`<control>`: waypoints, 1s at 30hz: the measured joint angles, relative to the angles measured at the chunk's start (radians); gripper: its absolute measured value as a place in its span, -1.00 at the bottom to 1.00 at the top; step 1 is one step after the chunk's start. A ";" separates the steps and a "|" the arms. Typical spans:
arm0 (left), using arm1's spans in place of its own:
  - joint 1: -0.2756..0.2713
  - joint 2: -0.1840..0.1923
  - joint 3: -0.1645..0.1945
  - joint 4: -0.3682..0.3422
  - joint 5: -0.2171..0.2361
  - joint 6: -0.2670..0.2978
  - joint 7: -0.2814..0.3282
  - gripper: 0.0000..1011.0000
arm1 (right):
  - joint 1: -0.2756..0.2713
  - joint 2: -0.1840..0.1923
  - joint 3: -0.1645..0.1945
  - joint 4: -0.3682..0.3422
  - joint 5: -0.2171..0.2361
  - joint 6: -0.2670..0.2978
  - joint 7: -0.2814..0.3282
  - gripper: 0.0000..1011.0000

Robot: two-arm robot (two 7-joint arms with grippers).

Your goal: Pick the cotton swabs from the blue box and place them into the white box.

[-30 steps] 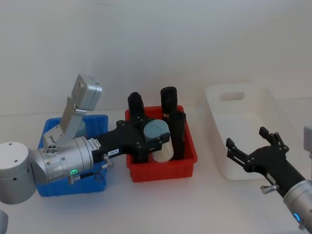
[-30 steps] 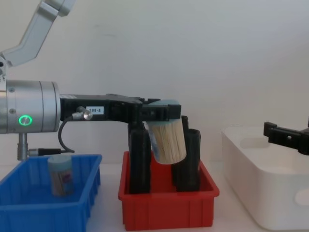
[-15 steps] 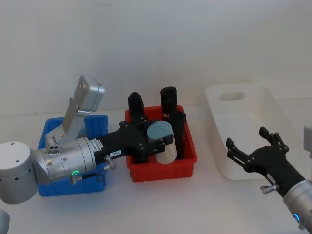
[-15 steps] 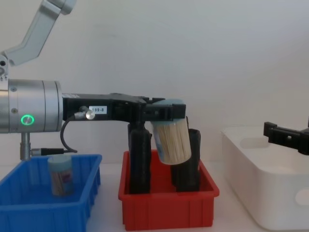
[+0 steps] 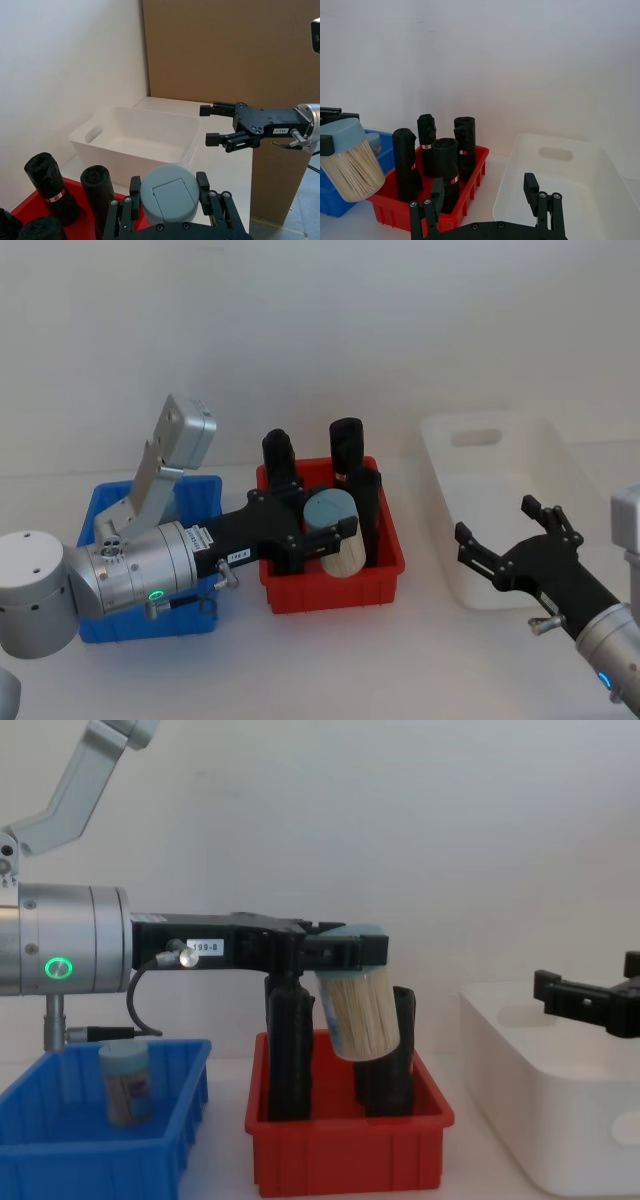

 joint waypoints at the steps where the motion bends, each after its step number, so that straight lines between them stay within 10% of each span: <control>1: 0.000 0.000 0.000 0.000 0.000 0.000 0.000 0.33 | 0.004 0.000 -0.001 0.003 -0.005 0.000 0.012 0.98; 30: 0.000 0.000 0.001 0.000 0.000 0.000 -0.002 0.33 | 0.130 -0.047 -0.060 0.095 -0.131 0.040 0.356 0.98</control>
